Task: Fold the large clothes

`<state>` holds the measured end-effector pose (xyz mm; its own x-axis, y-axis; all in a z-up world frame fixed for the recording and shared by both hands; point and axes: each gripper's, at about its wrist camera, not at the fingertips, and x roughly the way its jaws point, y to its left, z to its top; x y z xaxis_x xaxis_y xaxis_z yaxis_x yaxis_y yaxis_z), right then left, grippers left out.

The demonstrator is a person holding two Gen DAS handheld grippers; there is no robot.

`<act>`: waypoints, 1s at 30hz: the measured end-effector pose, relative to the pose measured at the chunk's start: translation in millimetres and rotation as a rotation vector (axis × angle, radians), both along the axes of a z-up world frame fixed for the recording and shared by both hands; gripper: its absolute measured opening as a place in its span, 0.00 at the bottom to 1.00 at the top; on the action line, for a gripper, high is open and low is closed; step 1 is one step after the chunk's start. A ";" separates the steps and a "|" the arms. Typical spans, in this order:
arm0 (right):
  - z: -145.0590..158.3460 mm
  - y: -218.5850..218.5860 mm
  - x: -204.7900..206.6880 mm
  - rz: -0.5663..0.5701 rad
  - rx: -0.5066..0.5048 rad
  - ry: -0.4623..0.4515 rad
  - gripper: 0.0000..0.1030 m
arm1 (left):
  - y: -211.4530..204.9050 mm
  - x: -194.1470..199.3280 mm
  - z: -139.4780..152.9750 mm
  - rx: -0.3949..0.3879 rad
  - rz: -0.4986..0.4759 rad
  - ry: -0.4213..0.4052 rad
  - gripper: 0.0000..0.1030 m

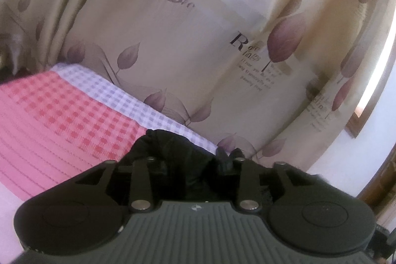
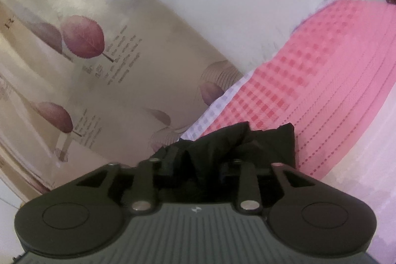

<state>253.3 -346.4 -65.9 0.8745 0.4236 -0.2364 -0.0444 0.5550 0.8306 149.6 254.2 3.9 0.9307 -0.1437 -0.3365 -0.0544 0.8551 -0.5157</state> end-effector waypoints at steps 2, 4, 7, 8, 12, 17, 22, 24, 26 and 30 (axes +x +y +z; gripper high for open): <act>-3.3 -0.9 -0.4 -0.014 0.030 -0.006 0.66 | 1.4 2.7 -4.1 -0.019 0.000 0.001 0.64; -3.7 -2.7 -4.8 -0.046 0.050 -0.026 0.78 | 2.1 0.3 -5.6 -0.017 0.026 -0.018 0.84; -0.1 -6.3 -14.3 -0.081 0.075 -0.067 0.78 | 2.2 -9.1 -2.7 0.037 0.068 -0.092 0.98; 3.7 -5.7 -18.3 -0.091 0.065 -0.079 0.78 | 3.4 -11.0 -2.0 0.024 0.062 -0.097 0.98; 40.5 35.2 -28.5 0.017 -0.180 -0.179 0.47 | -13.7 -16.6 2.6 0.006 -0.003 -0.122 0.79; 72.3 146.2 -12.8 0.291 -0.519 -0.200 0.19 | -89.1 3.5 6.3 0.066 -0.247 -0.094 0.36; 68.4 222.7 20.8 0.418 -0.643 -0.190 0.18 | -143.2 33.7 1.0 0.153 -0.370 -0.104 0.36; 62.7 236.8 34.5 0.447 -0.653 -0.179 0.17 | -153.3 49.4 -8.9 0.210 -0.387 -0.073 0.36; 55.6 246.1 46.9 0.463 -0.690 -0.157 0.15 | -152.8 65.7 -23.7 0.265 -0.362 -0.034 0.36; 34.8 247.1 59.3 0.459 -0.689 -0.115 0.13 | -122.6 87.1 -60.8 0.250 -0.267 0.034 0.24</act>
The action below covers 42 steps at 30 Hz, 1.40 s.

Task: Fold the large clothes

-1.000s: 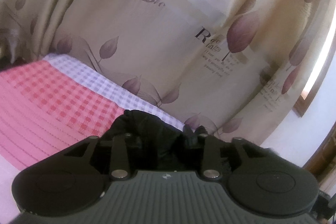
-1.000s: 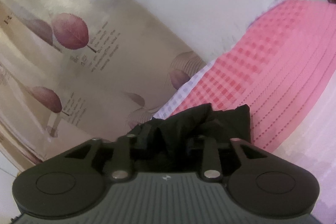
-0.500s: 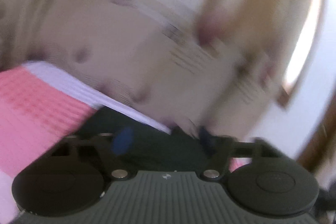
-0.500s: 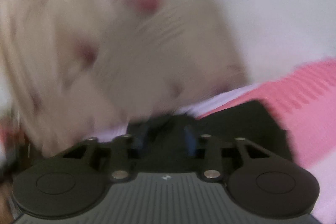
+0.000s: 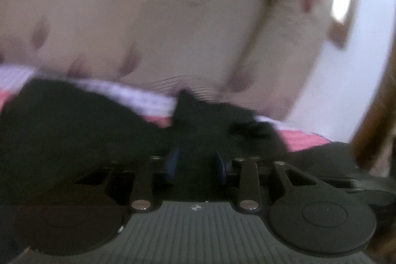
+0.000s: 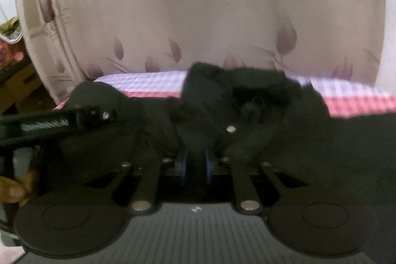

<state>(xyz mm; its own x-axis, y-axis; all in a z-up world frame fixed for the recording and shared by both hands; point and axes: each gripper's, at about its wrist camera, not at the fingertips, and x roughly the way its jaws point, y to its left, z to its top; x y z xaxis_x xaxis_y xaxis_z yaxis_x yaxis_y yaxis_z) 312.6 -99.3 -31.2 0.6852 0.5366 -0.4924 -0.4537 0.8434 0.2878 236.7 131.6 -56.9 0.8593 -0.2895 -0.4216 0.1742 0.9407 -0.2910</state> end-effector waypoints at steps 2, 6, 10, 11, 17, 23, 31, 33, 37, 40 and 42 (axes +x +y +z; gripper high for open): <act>-9.3 -5.5 3.5 -0.007 0.026 -0.002 0.10 | 20.0 2.4 -12.7 -0.065 0.041 -0.001 0.13; -19.9 -24.4 12.1 -0.028 0.090 0.011 0.06 | 41.9 4.2 -25.7 -0.153 0.079 -0.008 0.11; -24.7 -52.9 19.5 -0.081 0.140 0.033 0.04 | 55.0 2.5 -33.9 -0.215 0.117 0.005 0.11; -26.1 -62.6 20.1 -0.095 0.149 0.035 0.03 | 59.4 2.9 -35.6 -0.235 0.127 0.010 0.11; -35.3 -118.3 20.8 -0.171 0.184 0.051 0.00 | 79.0 1.6 -36.1 -0.275 0.168 0.034 0.11; -47.0 -177.2 17.6 -0.263 0.288 0.088 0.00 | 112.1 -5.3 -34.7 -0.258 0.231 0.044 0.11; -58.9 -214.7 13.1 -0.318 0.296 0.163 0.00 | 155.0 -10.3 -37.5 -0.271 0.309 0.126 0.11; -59.3 -215.8 12.3 -0.301 0.266 0.177 0.00 | 162.7 -13.3 -38.9 -0.264 0.308 0.135 0.11; -55.7 -214.3 8.7 -0.246 0.156 0.164 0.00 | 171.5 -17.3 -39.9 -0.239 0.305 0.146 0.11; -59.1 -217.6 0.2 -0.240 0.113 0.118 0.00 | 177.5 -19.5 -42.7 -0.265 0.337 0.154 0.11; -62.6 -220.4 -1.9 -0.256 0.132 0.106 0.00 | 178.7 -20.0 -43.3 -0.270 0.357 0.161 0.11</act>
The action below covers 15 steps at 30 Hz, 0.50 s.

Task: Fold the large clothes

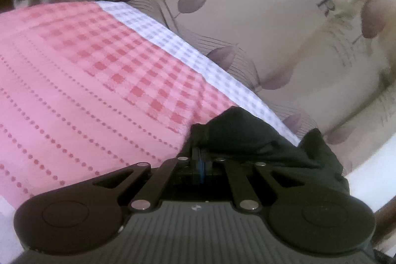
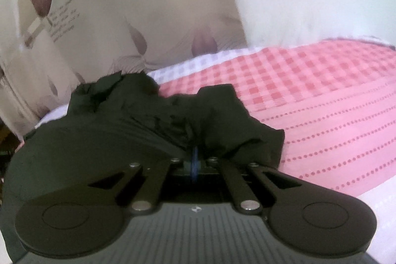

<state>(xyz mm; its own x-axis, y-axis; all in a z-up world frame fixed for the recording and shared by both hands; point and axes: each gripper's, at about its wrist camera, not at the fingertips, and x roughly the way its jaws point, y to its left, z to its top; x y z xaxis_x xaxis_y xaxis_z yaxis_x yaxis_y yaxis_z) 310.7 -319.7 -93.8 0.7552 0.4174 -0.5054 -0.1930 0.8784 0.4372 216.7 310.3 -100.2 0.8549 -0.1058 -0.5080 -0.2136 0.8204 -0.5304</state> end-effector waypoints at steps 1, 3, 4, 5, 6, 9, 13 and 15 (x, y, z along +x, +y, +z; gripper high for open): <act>0.3 2.4 -0.5 -0.007 -0.020 -0.009 0.00 | 0.0 0.0 0.1 0.003 0.005 0.002 0.11; 3.1 10.6 -1.7 -0.014 -0.080 -0.026 0.00 | -1.3 -0.6 0.5 0.016 0.013 0.006 0.11; 3.8 13.5 -1.9 -0.014 -0.102 -0.031 0.00 | -1.9 -1.1 0.9 0.023 0.020 0.009 0.11; 3.6 13.6 -1.0 -0.012 -0.106 -0.032 0.00 | -2.4 -1.5 1.1 0.028 0.025 0.012 0.11; 2.7 11.6 0.2 -0.012 -0.096 -0.030 0.00 | -2.7 -1.9 1.3 0.030 0.031 0.015 0.11; 1.5 9.2 1.0 -0.012 -0.085 -0.022 0.00 | -1.8 -1.9 0.7 0.036 0.044 0.020 0.11; 0.8 8.9 1.3 -0.013 -0.083 -0.020 0.00 | 0.6 -1.1 -0.3 0.022 0.047 0.022 0.11; 0.7 6.4 0.1 -0.017 -0.065 -0.021 0.00 | 2.4 -2.7 -1.6 0.005 0.050 0.016 0.11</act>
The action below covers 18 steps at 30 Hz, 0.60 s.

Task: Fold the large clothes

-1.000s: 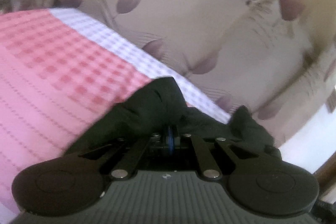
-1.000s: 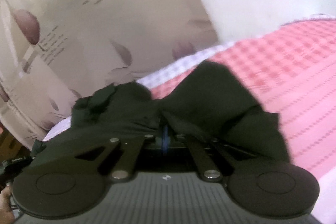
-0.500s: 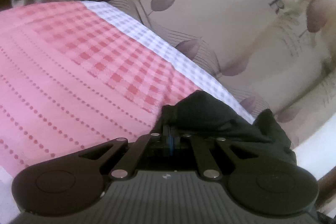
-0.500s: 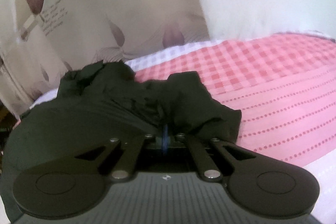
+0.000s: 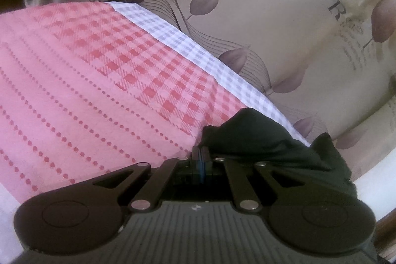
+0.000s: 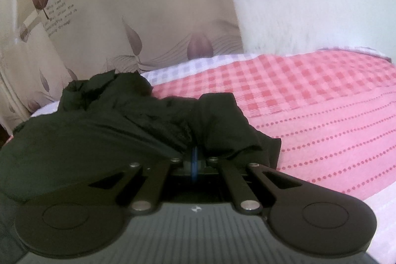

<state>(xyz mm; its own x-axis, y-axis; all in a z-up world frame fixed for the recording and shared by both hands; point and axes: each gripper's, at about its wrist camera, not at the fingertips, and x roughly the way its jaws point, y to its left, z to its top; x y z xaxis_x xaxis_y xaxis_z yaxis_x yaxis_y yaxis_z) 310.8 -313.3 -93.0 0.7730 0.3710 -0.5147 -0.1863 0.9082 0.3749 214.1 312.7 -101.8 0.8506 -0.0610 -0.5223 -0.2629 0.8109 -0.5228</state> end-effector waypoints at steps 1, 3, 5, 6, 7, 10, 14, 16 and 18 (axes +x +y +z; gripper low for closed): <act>0.6 -0.3 -1.9 -0.009 -0.001 -0.006 0.00 | 1.1 -0.8 -0.8 -0.011 0.000 -0.003 0.11; 2.0 0.8 -4.0 -0.020 -0.011 -0.016 0.00 | 4.0 -1.9 -2.4 -0.042 -0.005 -0.011 0.10; 3.3 3.5 -5.0 -0.026 -0.031 -0.019 0.00 | 9.8 -3.8 -5.3 -0.105 -0.025 -0.031 0.11; 4.4 5.9 -5.1 -0.025 -0.048 -0.019 0.00 | 13.3 -3.2 -6.9 -0.139 -0.034 -0.031 0.11; 5.2 7.2 -5.3 -0.024 -0.056 -0.019 0.00 | 19.4 -2.3 -9.3 -0.196 -0.051 -0.035 0.13; 8.7 5.5 -3.6 -0.027 -0.053 0.004 0.00 | 31.4 -3.7 -8.1 -0.292 -0.119 -0.084 0.47; 44.7 26.5 -27.5 -0.080 -0.214 -0.103 0.09 | 33.6 -0.4 15.0 -0.175 -0.240 -0.070 0.80; 69.5 32.7 -54.1 -0.067 -0.179 -0.229 0.10 | 36.9 2.2 23.8 -0.120 -0.288 -0.076 0.83; 88.3 38.9 -78.6 -0.041 -0.115 -0.295 0.28 | 43.4 6.8 28.2 -0.110 -0.330 -0.089 0.93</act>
